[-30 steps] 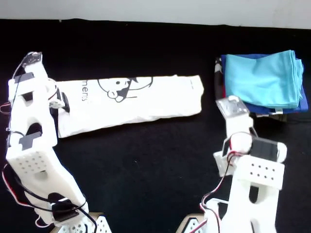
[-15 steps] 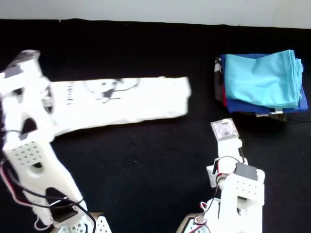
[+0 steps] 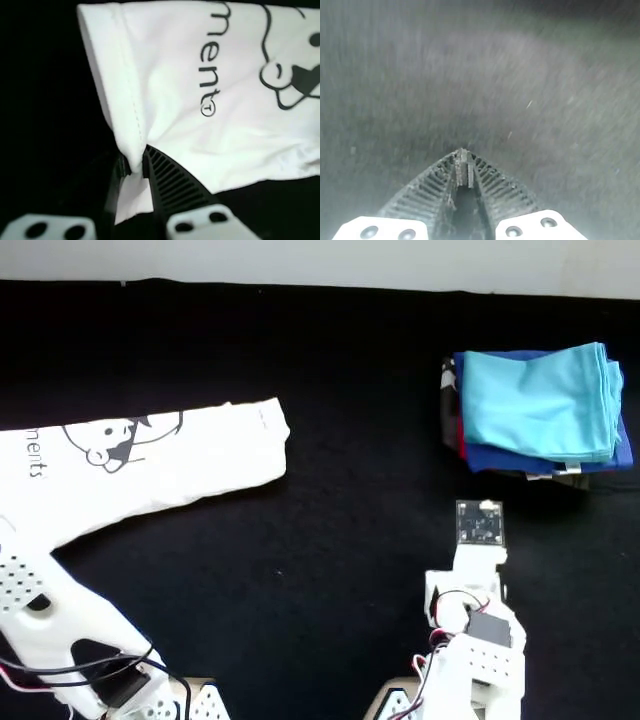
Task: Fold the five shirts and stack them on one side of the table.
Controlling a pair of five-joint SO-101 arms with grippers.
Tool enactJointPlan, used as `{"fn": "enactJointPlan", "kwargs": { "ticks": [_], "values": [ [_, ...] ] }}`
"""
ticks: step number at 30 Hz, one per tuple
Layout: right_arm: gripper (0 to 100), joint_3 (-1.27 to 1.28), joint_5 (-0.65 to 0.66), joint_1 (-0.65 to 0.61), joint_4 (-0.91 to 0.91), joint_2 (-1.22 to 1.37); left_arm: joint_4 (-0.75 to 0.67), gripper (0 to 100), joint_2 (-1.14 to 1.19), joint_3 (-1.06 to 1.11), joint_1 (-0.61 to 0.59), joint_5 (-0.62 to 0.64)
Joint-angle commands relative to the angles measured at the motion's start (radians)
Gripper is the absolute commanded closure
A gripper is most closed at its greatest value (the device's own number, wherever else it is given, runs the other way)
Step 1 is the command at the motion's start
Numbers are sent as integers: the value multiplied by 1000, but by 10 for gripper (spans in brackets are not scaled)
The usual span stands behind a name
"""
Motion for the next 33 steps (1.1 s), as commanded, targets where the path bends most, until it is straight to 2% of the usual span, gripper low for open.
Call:
{"fn": "enactJointPlan", "kwargs": {
  "ticks": [1,11,17,21,27,33],
  "values": [
    [992,108,-6,16,-39,-96,84,992,-38,-67,93,0],
    [992,140,-9,56,30,-206,80,992,-283,240,483,0],
    [992,140,-6,56,30,-206,75,992,-329,248,713,-2],
    [992,140,-8,59,28,-211,8,992,-323,252,842,-2],
    [992,140,-8,61,28,-209,-166,992,-203,248,900,-2],
    [992,140,-6,61,28,-209,-207,990,-108,248,912,-2]
  ]
}}
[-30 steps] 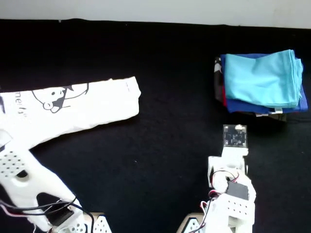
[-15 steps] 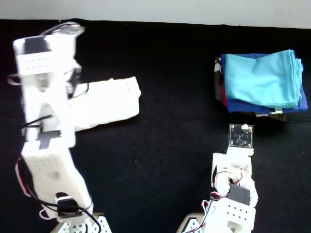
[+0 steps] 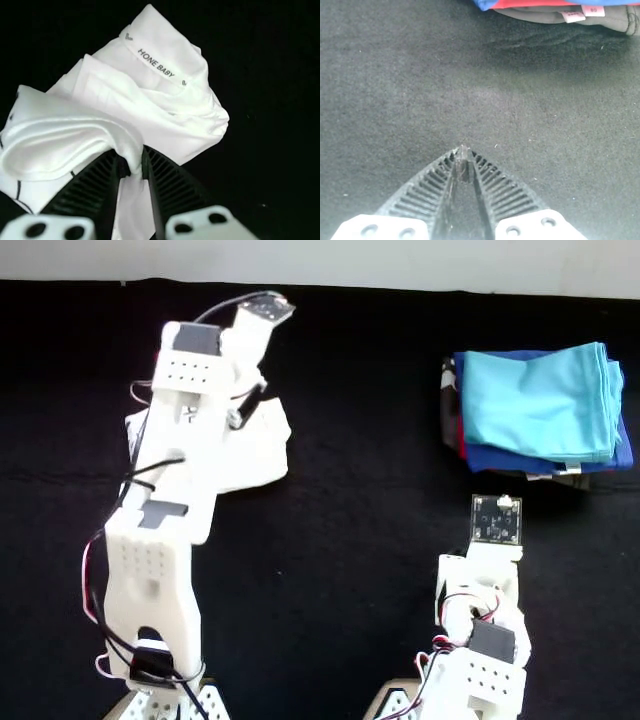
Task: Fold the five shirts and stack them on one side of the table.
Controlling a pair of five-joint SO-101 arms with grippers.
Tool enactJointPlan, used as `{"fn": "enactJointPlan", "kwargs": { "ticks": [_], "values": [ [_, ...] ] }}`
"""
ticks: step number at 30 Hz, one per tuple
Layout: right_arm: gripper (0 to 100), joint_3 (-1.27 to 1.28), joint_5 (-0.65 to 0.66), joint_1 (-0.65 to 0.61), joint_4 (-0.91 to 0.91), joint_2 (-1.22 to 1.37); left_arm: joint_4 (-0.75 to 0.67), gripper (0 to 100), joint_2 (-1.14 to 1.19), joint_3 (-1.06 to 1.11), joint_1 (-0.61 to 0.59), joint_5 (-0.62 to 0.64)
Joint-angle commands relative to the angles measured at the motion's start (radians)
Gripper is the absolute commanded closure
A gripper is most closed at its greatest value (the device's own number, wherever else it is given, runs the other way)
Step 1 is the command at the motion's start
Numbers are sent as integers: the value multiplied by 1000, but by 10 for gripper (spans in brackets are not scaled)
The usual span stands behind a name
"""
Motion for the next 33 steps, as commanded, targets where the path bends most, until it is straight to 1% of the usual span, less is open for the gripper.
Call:
{"fn": "enactJointPlan", "kwargs": {
  "ticks": [1,8,10,12,15,17,20,24,26,28,30,31,33],
  "values": [
    [992,131,-6,13,4,-10,-21,990,10,-8,33,-2],
    [992,131,-6,13,4,-12,-92,989,21,-8,58,0],
    [992,131,-8,13,5,-12,-117,981,19,-8,59,41],
    [992,131,-8,12,5,-12,-147,928,15,-8,59,118],
    [992,131,-8,10,5,-8,-160,823,13,-8,61,209],
    [992,131,-6,10,7,-8,-157,800,12,-8,59,245],
    [992,131,-6,10,7,-8,-144,811,-12,-12,51,258],
    [992,131,-6,10,7,-8,-57,812,-79,-13,28,255],
    [992,131,-6,10,7,-8,-14,816,-102,-13,-13,255],
    [992,131,-6,8,7,-10,28,875,-107,-13,-58,255],
    [992,131,-8,8,7,-10,64,987,-105,-10,-88,255],
    [992,131,-8,8,7,-10,78,996,-105,-7,-94,255],
    [992,131,-8,8,7,-10,98,964,-104,-7,-87,259]
  ]
}}
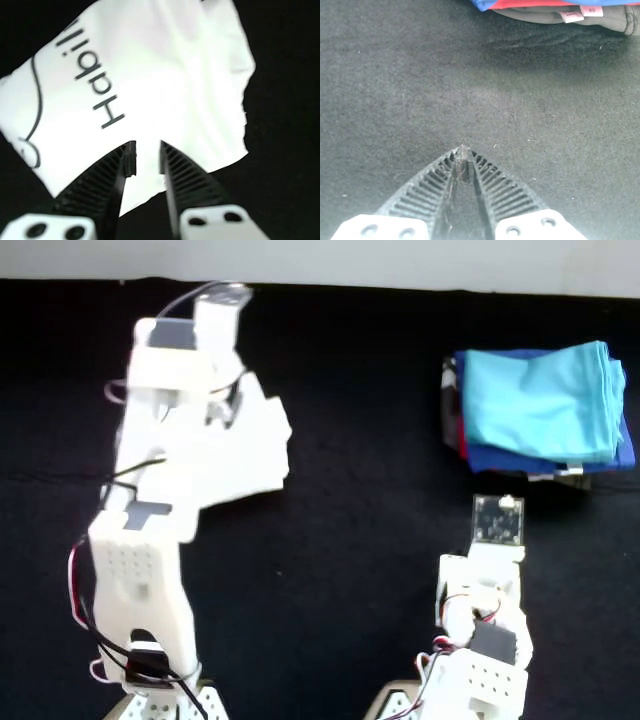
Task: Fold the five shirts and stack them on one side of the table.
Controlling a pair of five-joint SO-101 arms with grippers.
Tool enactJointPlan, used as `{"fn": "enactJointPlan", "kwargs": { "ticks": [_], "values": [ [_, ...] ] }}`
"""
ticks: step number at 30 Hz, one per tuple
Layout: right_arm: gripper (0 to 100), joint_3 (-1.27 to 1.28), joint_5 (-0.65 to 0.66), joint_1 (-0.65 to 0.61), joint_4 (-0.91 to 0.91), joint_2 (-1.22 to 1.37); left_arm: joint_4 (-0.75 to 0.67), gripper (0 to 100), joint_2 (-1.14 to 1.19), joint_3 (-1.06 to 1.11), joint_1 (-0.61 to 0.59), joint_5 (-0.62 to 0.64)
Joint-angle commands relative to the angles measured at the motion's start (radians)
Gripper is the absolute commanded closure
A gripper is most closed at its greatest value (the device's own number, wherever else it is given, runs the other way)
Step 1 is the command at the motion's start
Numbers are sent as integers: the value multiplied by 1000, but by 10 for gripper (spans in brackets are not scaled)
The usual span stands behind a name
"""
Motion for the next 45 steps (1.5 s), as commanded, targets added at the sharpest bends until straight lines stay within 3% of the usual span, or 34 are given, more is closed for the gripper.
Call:
{"fn": "enactJointPlan", "kwargs": {
  "ticks": [1,14,20,23,28,32,39,45],
  "values": [
    [992,131,-8,4,7,-8,28,966,-59,-8,15,8],
    [992,131,-8,5,7,-7,-126,966,209,-15,257,8],
    [992,131,-9,7,7,-7,-120,966,206,-53,317,8],
    [992,131,-9,7,7,-7,-34,966,205,-156,308,8],
    [992,131,-6,7,7,-7,135,966,206,-389,265,8],
    [992,131,-6,5,7,-7,176,963,206,-476,168,6],
    [992,131,-6,5,7,-7,118,963,309,-453,-139,3],
    [992,131,-6,4,7,-7,-44,963,394,-453,-208,8]
  ]
}}
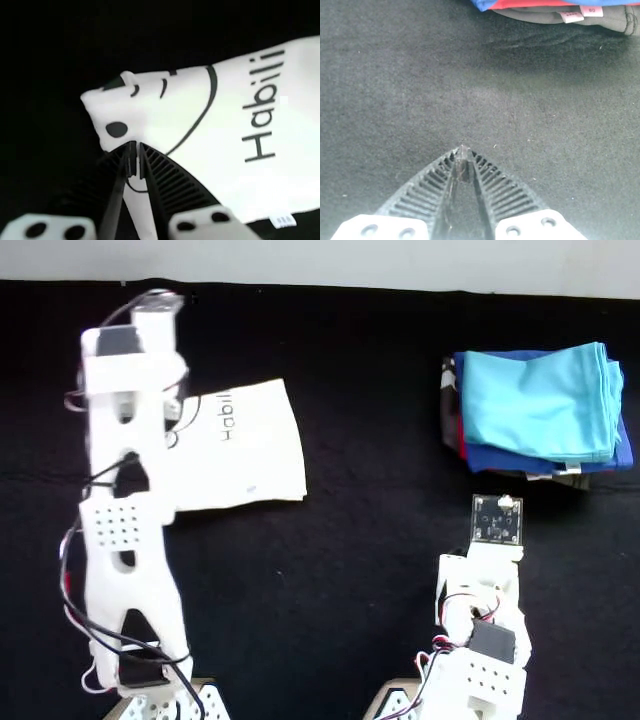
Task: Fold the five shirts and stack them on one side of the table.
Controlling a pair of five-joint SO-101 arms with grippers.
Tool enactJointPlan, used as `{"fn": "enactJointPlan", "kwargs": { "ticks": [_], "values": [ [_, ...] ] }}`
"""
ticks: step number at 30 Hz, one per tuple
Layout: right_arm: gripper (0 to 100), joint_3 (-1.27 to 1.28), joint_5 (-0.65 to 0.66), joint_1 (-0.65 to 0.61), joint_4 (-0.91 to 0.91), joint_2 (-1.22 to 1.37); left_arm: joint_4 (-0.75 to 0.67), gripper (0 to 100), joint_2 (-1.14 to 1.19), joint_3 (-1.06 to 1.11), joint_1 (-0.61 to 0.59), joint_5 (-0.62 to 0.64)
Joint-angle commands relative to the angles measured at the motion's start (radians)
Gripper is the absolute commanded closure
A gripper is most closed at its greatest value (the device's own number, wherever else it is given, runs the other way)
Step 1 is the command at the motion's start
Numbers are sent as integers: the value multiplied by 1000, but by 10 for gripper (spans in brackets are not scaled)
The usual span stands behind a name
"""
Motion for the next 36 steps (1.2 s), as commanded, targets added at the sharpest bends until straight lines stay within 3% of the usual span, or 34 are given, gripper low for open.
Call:
{"fn": "enactJointPlan", "kwargs": {
  "ticks": [1,7,11,15,18,22,27,36],
  "values": [
    [992,131,-6,4,7,-5,-92,963,21,-21,-7,8],
    [992,131,-9,4,7,-5,-115,963,99,-21,2,11],
    [992,127,-8,5,10,-12,-20,963,10,-79,-10,11],
    [989,-13,14,-5,171,-4,152,963,-113,-213,-13,12],
    [988,-225,17,-65,314,-2,166,963,-209,-182,-31,14],
    [988,-486,17,-159,420,27,166,963,-372,65,-50,37],
    [988,-711,17,-320,498,311,141,962,-642,469,-56,84],
    [988,-1164,8,-529,492,878,-381,962,-961,1254,-61,186]
  ]
}}
